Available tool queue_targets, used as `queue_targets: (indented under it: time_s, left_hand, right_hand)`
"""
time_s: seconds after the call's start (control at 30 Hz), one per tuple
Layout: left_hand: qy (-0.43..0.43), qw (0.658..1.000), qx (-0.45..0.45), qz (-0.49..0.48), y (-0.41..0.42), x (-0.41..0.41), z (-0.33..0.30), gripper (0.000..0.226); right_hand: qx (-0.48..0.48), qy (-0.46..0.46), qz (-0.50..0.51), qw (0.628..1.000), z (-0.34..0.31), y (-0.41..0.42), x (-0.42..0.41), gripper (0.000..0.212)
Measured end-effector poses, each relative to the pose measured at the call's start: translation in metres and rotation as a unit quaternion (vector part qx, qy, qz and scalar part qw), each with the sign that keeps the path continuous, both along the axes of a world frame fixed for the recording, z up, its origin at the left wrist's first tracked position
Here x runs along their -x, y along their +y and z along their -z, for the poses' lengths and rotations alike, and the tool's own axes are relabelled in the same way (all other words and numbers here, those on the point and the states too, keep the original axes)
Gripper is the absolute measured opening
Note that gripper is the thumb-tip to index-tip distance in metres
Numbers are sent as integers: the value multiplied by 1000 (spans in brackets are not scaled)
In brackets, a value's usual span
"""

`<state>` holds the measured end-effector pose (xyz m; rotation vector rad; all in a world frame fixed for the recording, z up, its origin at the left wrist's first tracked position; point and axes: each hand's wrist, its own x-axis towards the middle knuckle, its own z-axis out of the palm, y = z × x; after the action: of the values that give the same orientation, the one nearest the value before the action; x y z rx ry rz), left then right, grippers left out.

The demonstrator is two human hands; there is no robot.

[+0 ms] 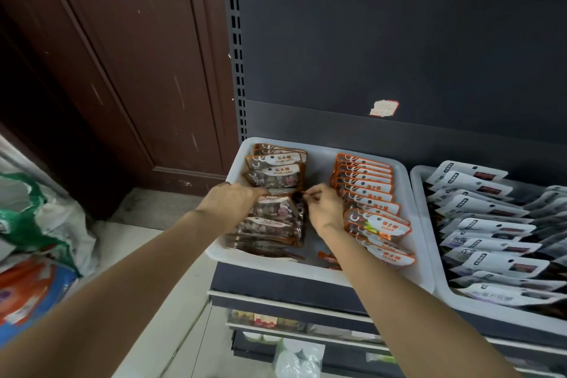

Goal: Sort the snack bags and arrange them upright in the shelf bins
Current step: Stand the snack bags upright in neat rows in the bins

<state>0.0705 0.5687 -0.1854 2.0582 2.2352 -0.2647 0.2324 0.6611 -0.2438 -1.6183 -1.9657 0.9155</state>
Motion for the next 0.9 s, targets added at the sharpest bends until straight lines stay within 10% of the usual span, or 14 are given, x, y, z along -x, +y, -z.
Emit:
queue_targets:
  time_s: [0.5,0.9]
  left_hand:
    - [126,991,24,47,11,-20,-26,49]
    - [-274,957,-26,-87,20,-20,7,36]
  right_hand:
    - [-109,-110,-62,986,-60,4,-10,13]
    - [-38,-41,-138,989,-65,8,-16,6]
